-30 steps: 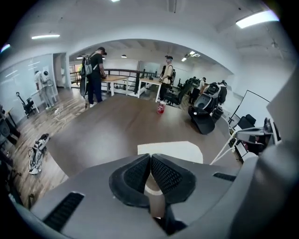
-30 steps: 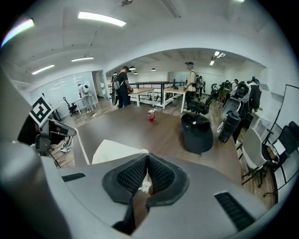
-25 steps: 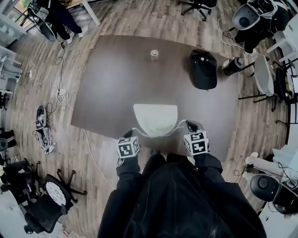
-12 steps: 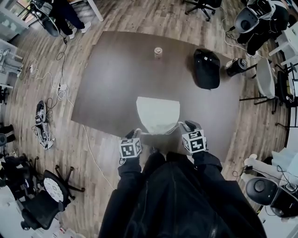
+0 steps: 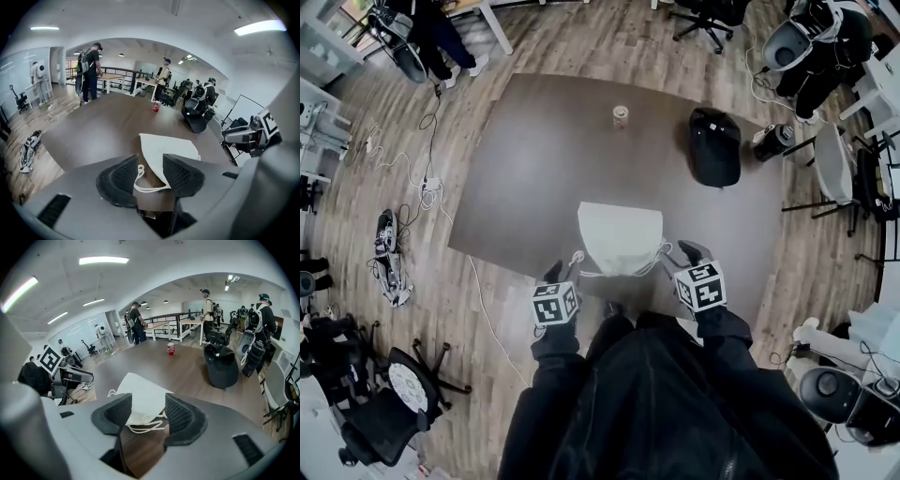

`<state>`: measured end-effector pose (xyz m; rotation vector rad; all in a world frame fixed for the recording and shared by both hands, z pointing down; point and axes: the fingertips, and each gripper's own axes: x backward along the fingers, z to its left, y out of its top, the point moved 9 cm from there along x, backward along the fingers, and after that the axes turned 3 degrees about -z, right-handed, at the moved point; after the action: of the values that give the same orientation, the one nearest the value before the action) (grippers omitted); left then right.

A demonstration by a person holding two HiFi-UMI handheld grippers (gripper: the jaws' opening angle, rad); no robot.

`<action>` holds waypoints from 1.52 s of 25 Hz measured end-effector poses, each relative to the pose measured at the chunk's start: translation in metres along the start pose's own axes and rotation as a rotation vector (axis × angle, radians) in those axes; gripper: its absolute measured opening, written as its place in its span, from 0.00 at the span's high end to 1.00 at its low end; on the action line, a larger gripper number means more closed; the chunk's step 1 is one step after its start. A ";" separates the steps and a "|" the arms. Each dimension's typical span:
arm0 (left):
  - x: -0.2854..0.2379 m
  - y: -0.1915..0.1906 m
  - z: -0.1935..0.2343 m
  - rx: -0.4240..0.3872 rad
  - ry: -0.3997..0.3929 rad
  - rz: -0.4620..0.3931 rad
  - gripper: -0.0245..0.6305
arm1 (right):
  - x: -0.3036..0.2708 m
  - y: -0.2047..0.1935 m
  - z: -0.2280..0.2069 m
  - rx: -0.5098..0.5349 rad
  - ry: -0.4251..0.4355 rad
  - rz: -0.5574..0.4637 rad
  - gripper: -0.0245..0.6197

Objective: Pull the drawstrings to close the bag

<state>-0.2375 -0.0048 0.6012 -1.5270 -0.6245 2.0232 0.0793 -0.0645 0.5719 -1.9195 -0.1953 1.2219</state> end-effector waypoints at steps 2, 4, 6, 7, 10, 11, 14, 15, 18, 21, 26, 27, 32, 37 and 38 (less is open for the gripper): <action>0.003 0.012 -0.006 -0.009 -0.010 -0.035 0.70 | 0.008 0.012 0.000 0.011 0.002 -0.034 0.60; 0.006 0.028 -0.014 -0.017 -0.029 -0.082 0.70 | 0.017 0.028 0.003 0.032 -0.009 -0.095 0.65; 0.011 0.046 -0.026 -0.033 -0.055 -0.136 0.70 | 0.026 0.048 0.010 0.056 -0.024 -0.174 0.69; 0.014 0.056 -0.032 -0.045 -0.068 -0.163 0.70 | 0.031 0.058 0.014 0.070 -0.030 -0.214 0.71; 0.027 0.085 -0.055 -0.082 -0.107 -0.246 0.71 | 0.047 0.090 0.031 0.121 -0.036 -0.322 0.75; 0.033 0.095 -0.062 -0.094 -0.119 -0.276 0.72 | 0.052 0.101 0.037 0.137 -0.039 -0.354 0.77; 0.053 0.124 -0.082 -0.137 -0.145 -0.369 0.75 | 0.070 0.128 0.050 0.162 -0.049 -0.444 0.82; 0.060 0.132 -0.088 -0.151 -0.151 -0.398 0.76 | 0.076 0.135 0.054 0.164 -0.052 -0.473 0.83; 0.079 0.153 -0.103 -0.189 -0.162 -0.477 0.79 | 0.090 0.152 0.062 0.174 -0.059 -0.546 0.87; 0.096 0.170 -0.115 -0.218 -0.176 -0.542 0.83 | 0.101 0.166 0.070 0.190 -0.061 -0.601 0.88; 0.118 0.185 -0.133 -0.254 -0.200 -0.618 0.90 | 0.119 0.180 0.081 0.202 -0.076 -0.669 0.90; 0.120 0.185 -0.138 -0.264 -0.203 -0.626 0.90 | 0.121 0.180 0.082 0.205 -0.081 -0.675 0.91; 0.124 0.183 -0.153 -0.290 -0.216 -0.646 0.91 | 0.129 0.178 0.082 0.212 -0.091 -0.689 0.93; 0.124 0.178 -0.152 -0.289 -0.227 -0.634 0.91 | 0.130 0.174 0.086 0.215 -0.089 -0.684 0.93; 0.125 0.178 -0.152 -0.289 -0.228 -0.632 0.91 | 0.130 0.174 0.087 0.216 -0.088 -0.684 0.93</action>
<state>-0.1422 -0.0504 0.3579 -1.0506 -1.3468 1.6605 0.0266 -0.0596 0.3439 -1.4299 -0.6757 0.8184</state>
